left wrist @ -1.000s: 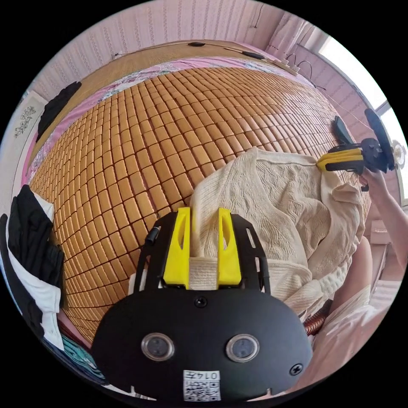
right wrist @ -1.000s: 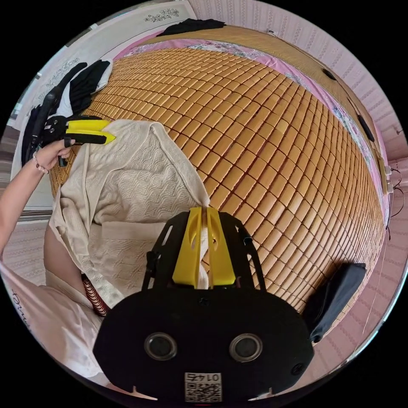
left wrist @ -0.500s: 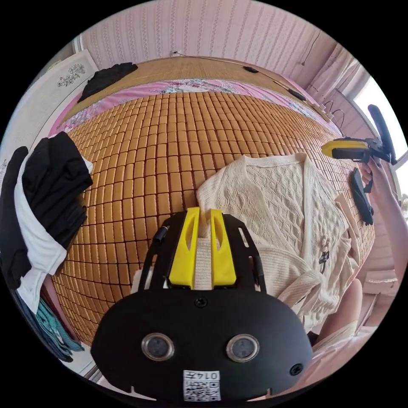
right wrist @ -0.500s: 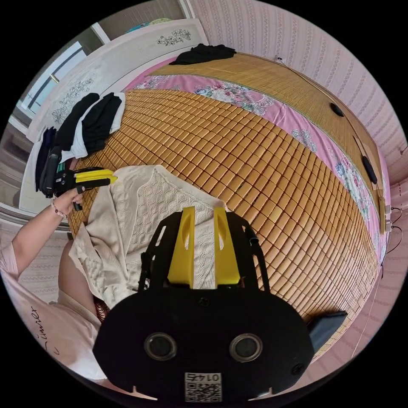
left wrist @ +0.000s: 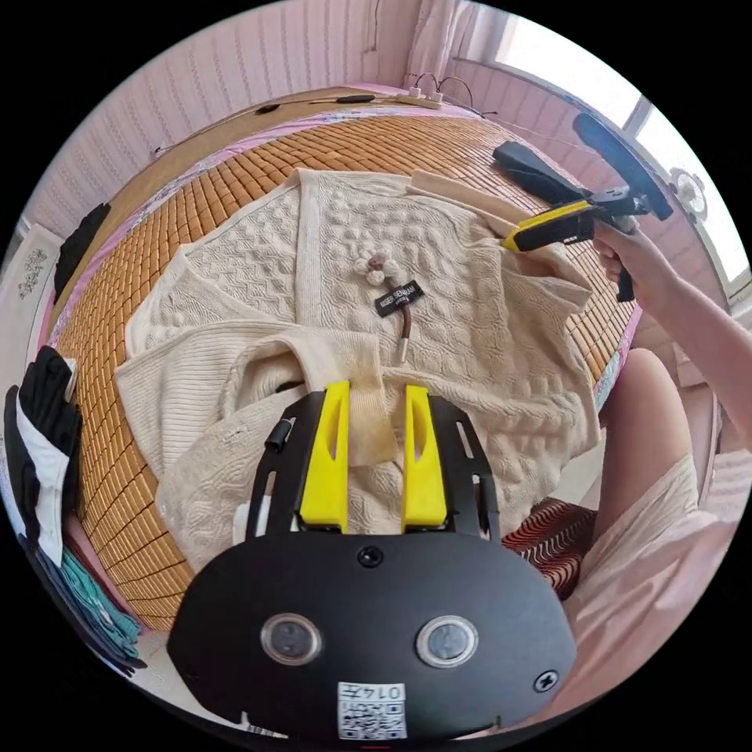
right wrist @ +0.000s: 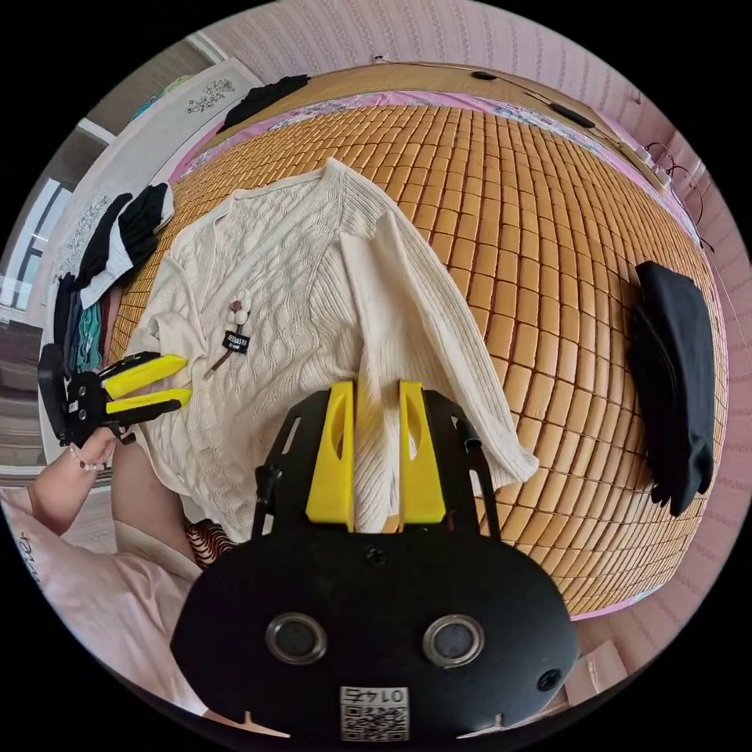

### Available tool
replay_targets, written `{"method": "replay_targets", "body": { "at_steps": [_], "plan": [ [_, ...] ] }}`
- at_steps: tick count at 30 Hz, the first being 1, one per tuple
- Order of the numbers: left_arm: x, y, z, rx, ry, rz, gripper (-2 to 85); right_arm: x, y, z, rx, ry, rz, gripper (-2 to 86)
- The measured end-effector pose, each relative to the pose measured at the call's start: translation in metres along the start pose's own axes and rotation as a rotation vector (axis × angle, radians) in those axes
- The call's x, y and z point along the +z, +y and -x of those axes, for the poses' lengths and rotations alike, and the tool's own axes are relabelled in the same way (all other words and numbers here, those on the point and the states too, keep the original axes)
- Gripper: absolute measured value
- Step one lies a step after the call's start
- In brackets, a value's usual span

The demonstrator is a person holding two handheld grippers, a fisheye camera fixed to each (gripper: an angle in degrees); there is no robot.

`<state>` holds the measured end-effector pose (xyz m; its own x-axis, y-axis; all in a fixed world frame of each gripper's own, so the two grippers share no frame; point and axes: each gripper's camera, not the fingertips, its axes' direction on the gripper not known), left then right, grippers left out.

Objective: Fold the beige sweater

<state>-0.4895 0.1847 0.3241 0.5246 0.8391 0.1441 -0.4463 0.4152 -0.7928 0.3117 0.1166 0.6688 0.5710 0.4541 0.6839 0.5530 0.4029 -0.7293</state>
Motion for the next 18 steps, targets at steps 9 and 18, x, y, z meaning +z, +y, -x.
{"method": "replay_targets", "body": {
  "at_steps": [9,18],
  "plan": [
    [-0.065,0.027,0.027,-0.103,0.068,-0.134,-0.3,-0.090,0.070,-0.053,0.164,-0.073,-0.402,2.1],
    [-0.195,0.206,0.187,-0.709,-0.321,-0.323,-0.5,-0.067,0.155,-0.126,0.487,0.009,-0.388,3.4]
  ]
}}
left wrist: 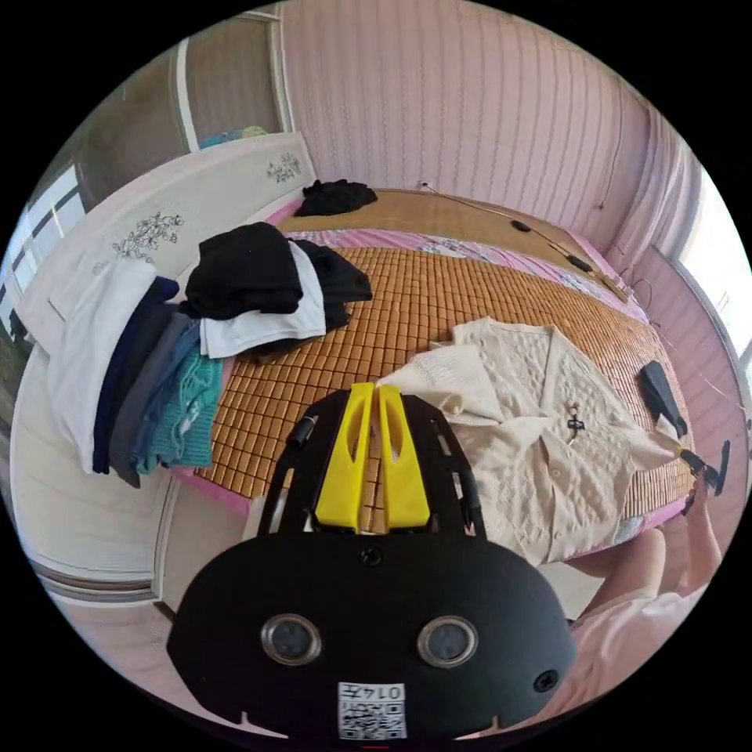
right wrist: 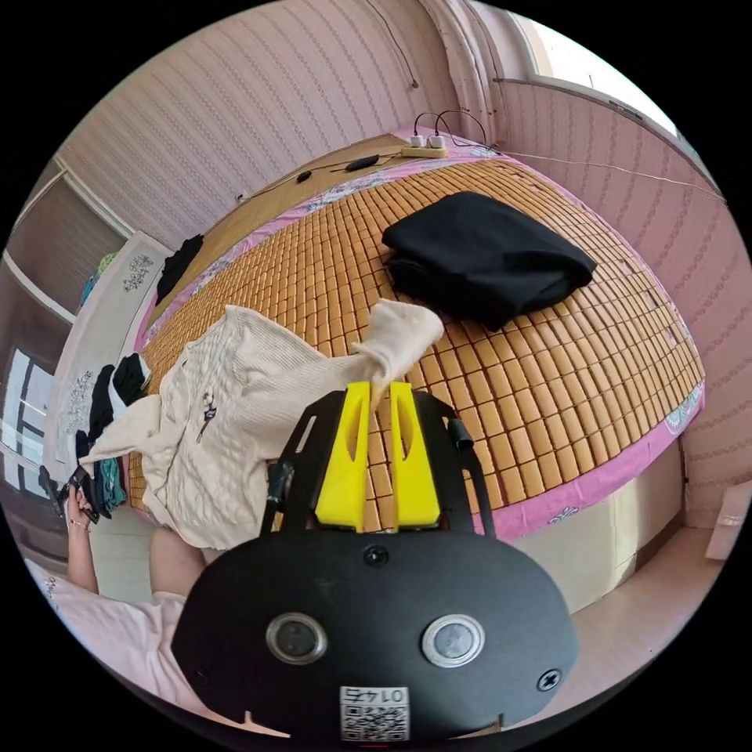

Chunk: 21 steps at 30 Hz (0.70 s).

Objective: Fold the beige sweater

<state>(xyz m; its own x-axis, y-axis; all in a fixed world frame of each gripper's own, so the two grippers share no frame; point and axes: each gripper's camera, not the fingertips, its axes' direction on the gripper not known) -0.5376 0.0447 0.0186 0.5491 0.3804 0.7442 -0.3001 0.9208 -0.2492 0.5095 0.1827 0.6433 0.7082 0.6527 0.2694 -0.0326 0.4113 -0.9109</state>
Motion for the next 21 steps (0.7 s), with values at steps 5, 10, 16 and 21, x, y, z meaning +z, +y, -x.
{"method": "replay_targets", "body": {
  "at_steps": [5,10,16,21],
  "plan": [
    [-0.011,0.037,0.081,-0.191,-0.075,0.040,1.3,0.004,0.028,0.026,-0.029,0.076,0.009,3.7],
    [0.012,0.062,0.030,-0.024,0.185,0.111,6.2,0.036,0.053,0.135,-0.357,-0.082,0.110,4.1],
    [0.065,0.076,-0.024,0.070,0.386,0.265,9.8,0.094,0.071,0.315,-0.844,-0.349,0.333,6.0],
    [0.074,0.085,-0.049,0.216,0.333,0.309,10.8,0.131,0.087,0.450,-1.158,-0.378,0.435,6.2]
  ]
}}
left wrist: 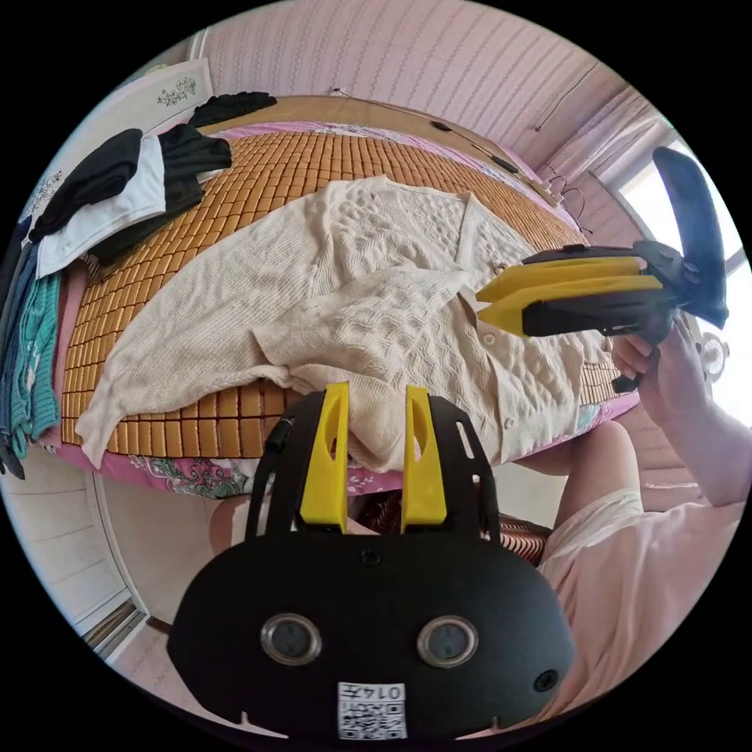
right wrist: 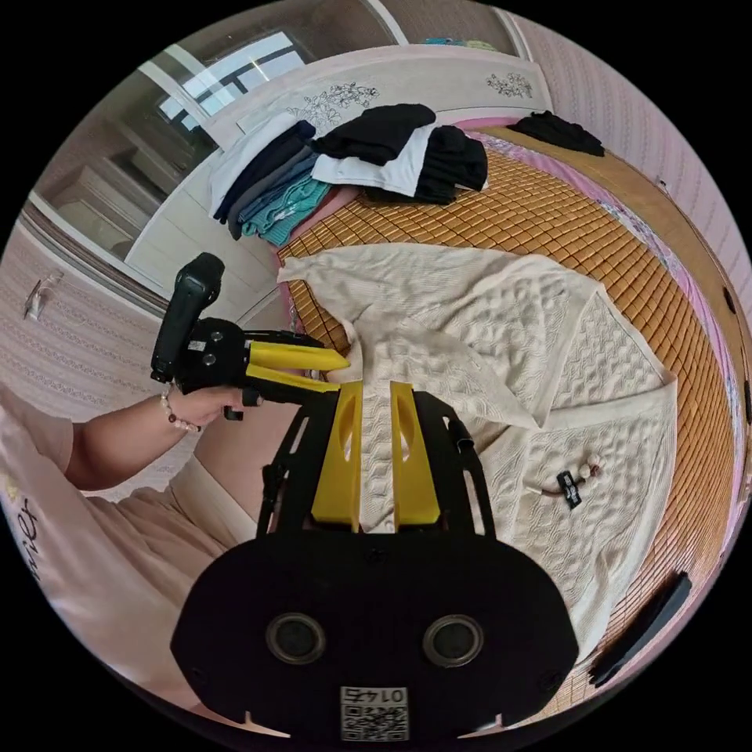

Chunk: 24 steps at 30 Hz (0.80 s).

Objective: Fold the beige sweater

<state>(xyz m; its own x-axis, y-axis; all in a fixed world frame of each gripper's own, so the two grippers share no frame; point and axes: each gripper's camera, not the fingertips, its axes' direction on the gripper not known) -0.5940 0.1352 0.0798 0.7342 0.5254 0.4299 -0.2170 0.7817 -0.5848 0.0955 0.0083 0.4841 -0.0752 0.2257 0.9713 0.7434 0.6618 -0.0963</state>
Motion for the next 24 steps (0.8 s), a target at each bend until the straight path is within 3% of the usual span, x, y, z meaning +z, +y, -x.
{"method": "replay_targets", "body": {
  "at_steps": [8,14,19,24],
  "plan": [
    [0.009,0.002,0.007,0.010,0.000,0.034,10.7,0.099,-0.118,0.026,-0.146,0.079,0.310,6.8],
    [0.011,0.001,0.020,-0.005,0.043,0.039,9.2,0.162,-0.142,0.012,-0.074,0.118,0.491,5.7],
    [0.013,0.001,0.020,0.042,0.000,0.038,5.5,0.155,-0.145,-0.001,-0.056,0.095,0.444,1.4],
    [-0.010,0.012,0.021,0.113,0.009,-0.012,2.7,0.069,-0.108,-0.018,-0.002,-0.045,0.149,0.4]
  ]
}}
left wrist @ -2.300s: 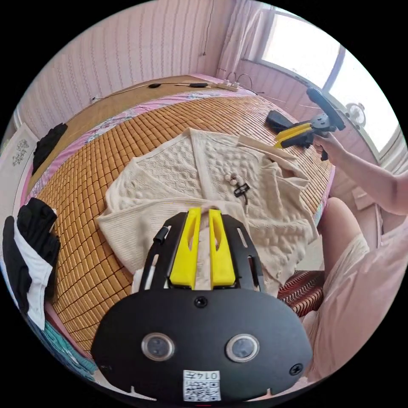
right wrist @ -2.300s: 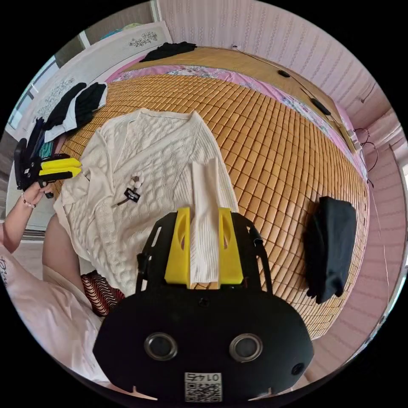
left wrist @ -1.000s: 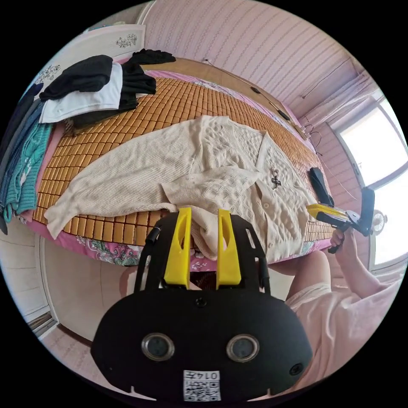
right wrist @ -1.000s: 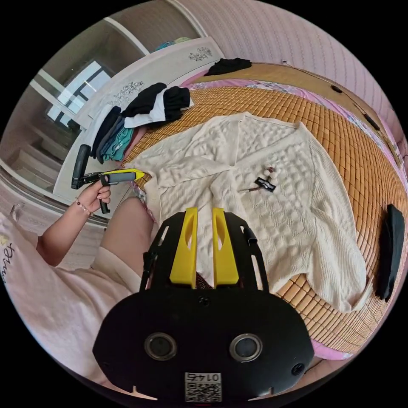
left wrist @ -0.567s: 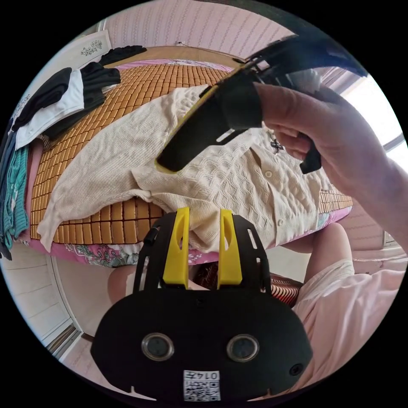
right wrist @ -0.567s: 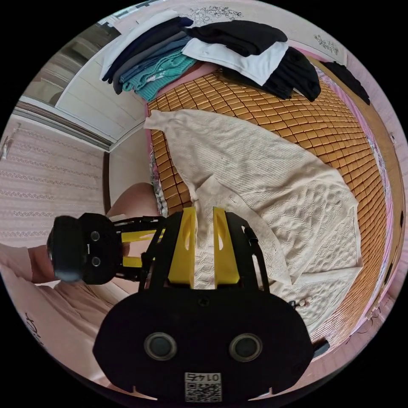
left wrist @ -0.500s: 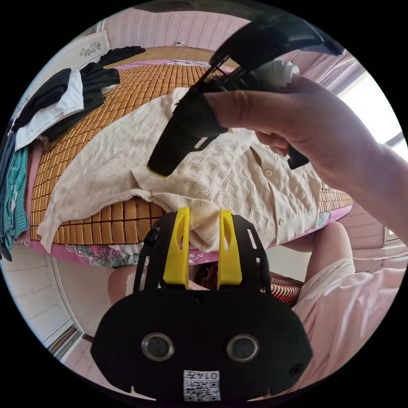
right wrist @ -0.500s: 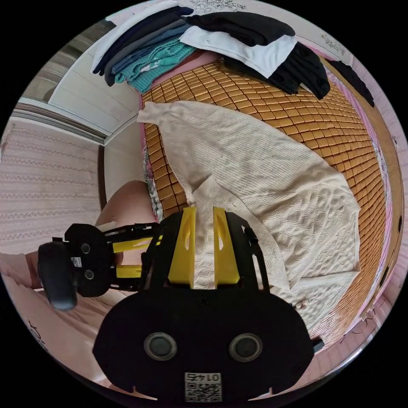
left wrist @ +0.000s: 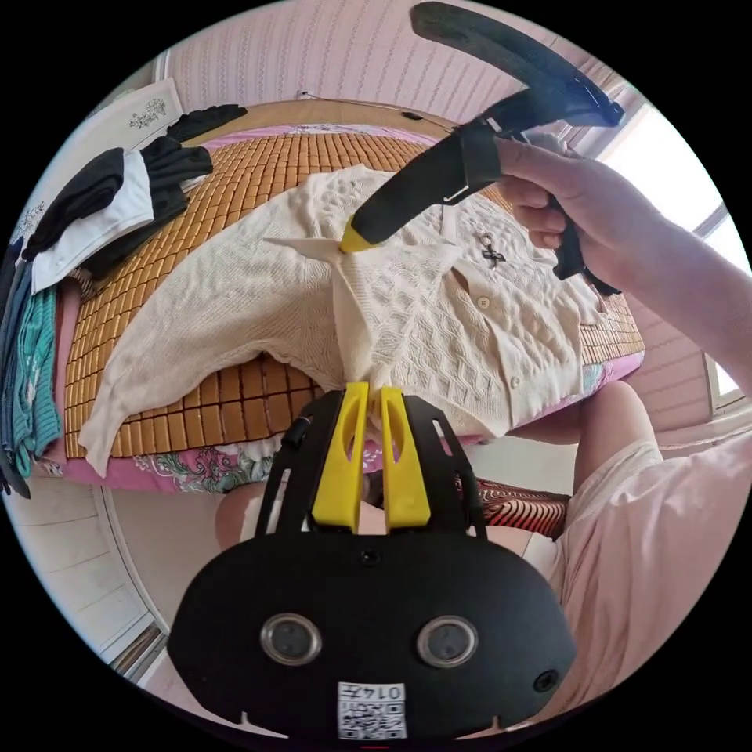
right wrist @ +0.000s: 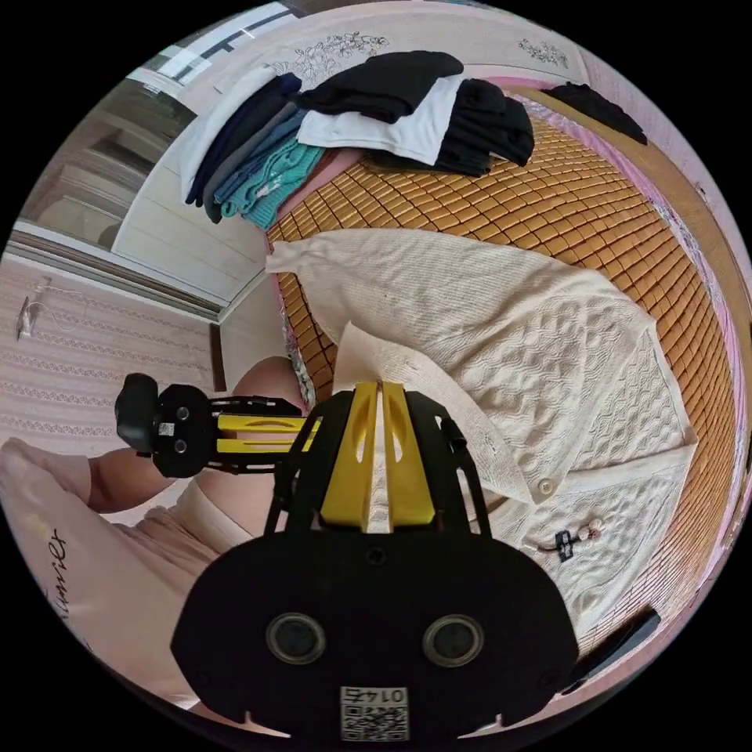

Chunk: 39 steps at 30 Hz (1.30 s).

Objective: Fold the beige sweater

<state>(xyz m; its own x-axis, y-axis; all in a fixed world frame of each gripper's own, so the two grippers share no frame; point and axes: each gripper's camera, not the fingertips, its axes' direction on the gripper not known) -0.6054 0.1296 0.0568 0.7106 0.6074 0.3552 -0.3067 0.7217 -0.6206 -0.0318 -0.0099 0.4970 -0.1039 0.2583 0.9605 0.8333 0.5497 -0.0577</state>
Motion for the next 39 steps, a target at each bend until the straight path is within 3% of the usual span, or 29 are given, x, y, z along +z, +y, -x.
{"method": "replay_targets", "body": {
  "at_steps": [5,8,12,23,28,34,39],
  "plan": [
    [-0.027,0.012,-0.010,0.137,0.175,-0.027,3.6,-0.036,0.110,-0.003,0.123,-0.047,-0.124,0.2],
    [-0.028,0.019,-0.018,0.193,0.246,0.047,5.1,-0.011,0.173,-0.006,0.250,0.027,-0.032,0.2],
    [-0.023,0.019,-0.034,0.251,0.247,0.119,5.7,0.013,0.216,-0.014,0.362,-0.016,0.028,1.6],
    [0.004,-0.046,-0.091,0.354,0.186,0.137,6.7,0.011,0.179,-0.036,0.403,-0.091,-0.140,5.6],
    [0.006,-0.096,-0.065,0.310,0.112,0.074,6.6,-0.033,0.177,-0.076,0.392,0.108,-0.187,6.0],
    [0.027,-0.204,-0.008,0.194,-0.124,0.022,5.5,-0.081,0.150,-0.171,0.441,0.338,-0.174,7.9],
    [0.069,-0.284,0.027,0.103,-0.237,0.046,12.6,-0.071,0.118,-0.253,0.527,0.414,-0.093,9.9]
  ]
}}
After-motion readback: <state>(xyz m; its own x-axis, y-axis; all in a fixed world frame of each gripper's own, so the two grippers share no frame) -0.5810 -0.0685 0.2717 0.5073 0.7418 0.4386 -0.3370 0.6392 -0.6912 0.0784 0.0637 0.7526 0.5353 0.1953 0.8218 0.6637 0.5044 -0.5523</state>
